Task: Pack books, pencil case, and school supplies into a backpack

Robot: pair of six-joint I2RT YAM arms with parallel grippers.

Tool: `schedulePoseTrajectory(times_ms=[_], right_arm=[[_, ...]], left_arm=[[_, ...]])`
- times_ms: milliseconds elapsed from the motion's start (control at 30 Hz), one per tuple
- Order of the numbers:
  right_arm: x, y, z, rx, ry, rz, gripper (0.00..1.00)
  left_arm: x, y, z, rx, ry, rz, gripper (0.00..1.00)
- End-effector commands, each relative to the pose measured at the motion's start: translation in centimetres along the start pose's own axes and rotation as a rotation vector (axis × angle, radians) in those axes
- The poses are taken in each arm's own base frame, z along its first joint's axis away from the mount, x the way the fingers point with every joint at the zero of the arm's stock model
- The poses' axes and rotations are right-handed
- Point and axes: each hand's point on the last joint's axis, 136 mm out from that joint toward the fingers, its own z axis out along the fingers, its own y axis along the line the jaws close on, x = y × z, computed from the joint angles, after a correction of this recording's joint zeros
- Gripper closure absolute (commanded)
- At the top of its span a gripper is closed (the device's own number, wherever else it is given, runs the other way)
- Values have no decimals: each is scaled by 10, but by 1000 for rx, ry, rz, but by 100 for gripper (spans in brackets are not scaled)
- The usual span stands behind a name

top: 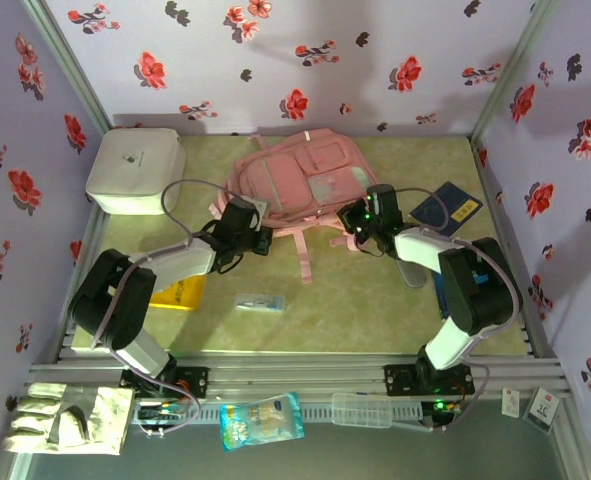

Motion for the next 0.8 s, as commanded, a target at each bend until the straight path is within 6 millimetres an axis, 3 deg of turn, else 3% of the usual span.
schedulePoseTrajectory(times_ms=[0, 167, 467, 767], right_arm=[[-29, 4, -1, -9, -102, -24, 100], [-27, 8, -1, -23, -88, -21, 100], [-26, 11, -1, -39, -80, -14, 100], [-26, 16, -3, -48, -82, -15, 100]], left_arm=[[4, 5, -1, -3, 51, 40, 100], [3, 5, 10, -2, 58, 19, 100], [-9, 2, 24, 7, 27, 11, 89], [-7, 5, 33, -5, 32, 15, 82]])
